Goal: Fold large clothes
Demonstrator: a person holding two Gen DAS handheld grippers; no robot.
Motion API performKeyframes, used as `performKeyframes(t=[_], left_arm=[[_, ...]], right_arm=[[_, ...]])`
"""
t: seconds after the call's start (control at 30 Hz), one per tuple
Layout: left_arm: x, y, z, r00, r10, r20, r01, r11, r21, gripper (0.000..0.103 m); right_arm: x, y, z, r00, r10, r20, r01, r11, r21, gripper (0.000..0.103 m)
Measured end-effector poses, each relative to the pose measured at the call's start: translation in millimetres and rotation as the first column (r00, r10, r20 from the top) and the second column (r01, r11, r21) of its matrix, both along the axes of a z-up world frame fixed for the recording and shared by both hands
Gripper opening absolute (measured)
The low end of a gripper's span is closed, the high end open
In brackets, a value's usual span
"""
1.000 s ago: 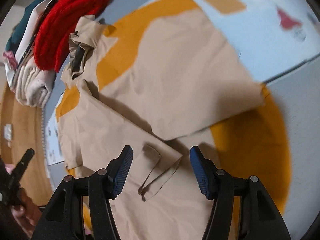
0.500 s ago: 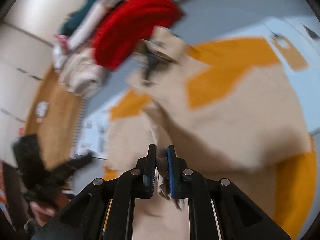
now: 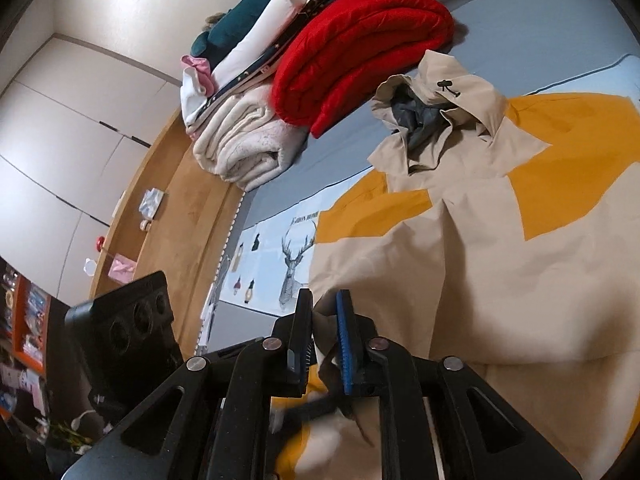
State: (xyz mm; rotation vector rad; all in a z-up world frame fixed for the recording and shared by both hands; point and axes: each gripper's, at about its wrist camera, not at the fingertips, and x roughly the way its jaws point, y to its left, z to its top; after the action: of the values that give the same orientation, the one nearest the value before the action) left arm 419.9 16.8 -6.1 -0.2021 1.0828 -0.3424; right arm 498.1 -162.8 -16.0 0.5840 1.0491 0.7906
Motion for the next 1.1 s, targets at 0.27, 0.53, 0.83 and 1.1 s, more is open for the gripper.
performKeyframes(t=[0.27, 0.53, 0.83, 1.1], left_arm=[[12.0, 121.5, -6.3, 0.92, 0.389, -0.049, -0.386, 0.92, 0.07, 0.012], [9.8, 197.3, -41.5, 0.806, 0.545, -0.231, -0.549, 0.834, 0.052, 0.03], [10.1, 185.0, -107.4, 0.738, 0.504, -0.45, -0.57, 0.822, -0.014, 0.029], [12.4, 174.7, -104.7, 0.774, 0.541, -0.328, -0.559, 0.828, 0.047, 0.0]], right_arm=[[10.9, -33.9, -26.7, 0.959, -0.28, -0.047, 0.26, 0.932, -0.254, 0.051], [16.9, -96.0, -105.5, 0.76, -0.566, -0.319, 0.379, 0.785, -0.49, 0.051], [6.5, -126.9, -117.3, 0.659, -0.652, -0.374, 0.429, 0.735, -0.526, 0.043], [14.1, -104.5, -65.5, 0.778, -0.611, -0.146, 0.49, 0.736, -0.467, 0.043]])
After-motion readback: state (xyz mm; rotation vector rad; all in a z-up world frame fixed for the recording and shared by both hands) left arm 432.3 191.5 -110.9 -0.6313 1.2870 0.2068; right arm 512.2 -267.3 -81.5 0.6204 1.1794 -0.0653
